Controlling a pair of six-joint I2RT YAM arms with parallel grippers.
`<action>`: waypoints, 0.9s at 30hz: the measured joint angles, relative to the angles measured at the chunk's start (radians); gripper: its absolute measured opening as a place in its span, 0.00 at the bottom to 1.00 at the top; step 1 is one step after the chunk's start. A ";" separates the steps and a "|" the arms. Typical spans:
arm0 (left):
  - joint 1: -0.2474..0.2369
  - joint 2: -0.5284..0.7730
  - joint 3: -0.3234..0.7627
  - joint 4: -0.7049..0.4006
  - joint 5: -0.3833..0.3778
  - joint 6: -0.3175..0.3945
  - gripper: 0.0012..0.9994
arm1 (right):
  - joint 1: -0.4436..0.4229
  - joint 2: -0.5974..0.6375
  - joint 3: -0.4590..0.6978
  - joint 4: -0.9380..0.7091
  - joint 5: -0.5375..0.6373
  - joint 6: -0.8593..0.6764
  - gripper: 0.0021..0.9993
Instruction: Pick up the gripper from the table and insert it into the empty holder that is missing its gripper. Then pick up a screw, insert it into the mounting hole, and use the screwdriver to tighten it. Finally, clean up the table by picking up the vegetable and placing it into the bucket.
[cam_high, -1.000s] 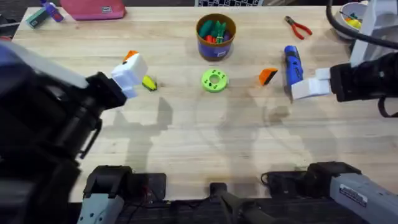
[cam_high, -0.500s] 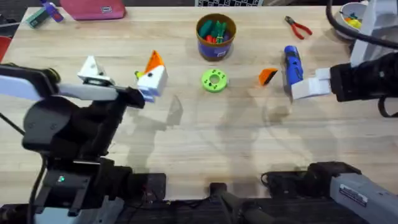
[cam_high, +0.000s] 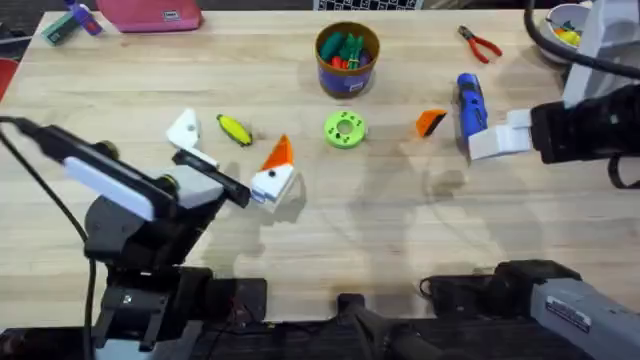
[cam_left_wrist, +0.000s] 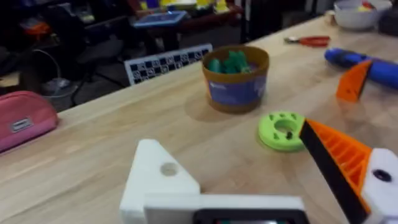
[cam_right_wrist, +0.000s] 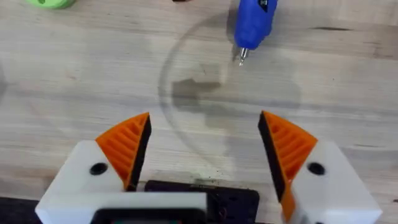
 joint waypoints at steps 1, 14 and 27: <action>0.003 0.000 0.000 -0.020 0.020 0.019 0.99 | 0.000 0.000 0.000 0.000 0.000 0.000 0.99; 0.060 -0.138 0.000 -0.153 0.477 0.094 0.99 | 0.000 0.000 0.000 0.000 0.000 0.000 0.99; 0.056 -0.138 0.000 -0.187 0.877 0.098 0.99 | 0.000 0.000 0.000 0.000 0.000 -0.003 0.99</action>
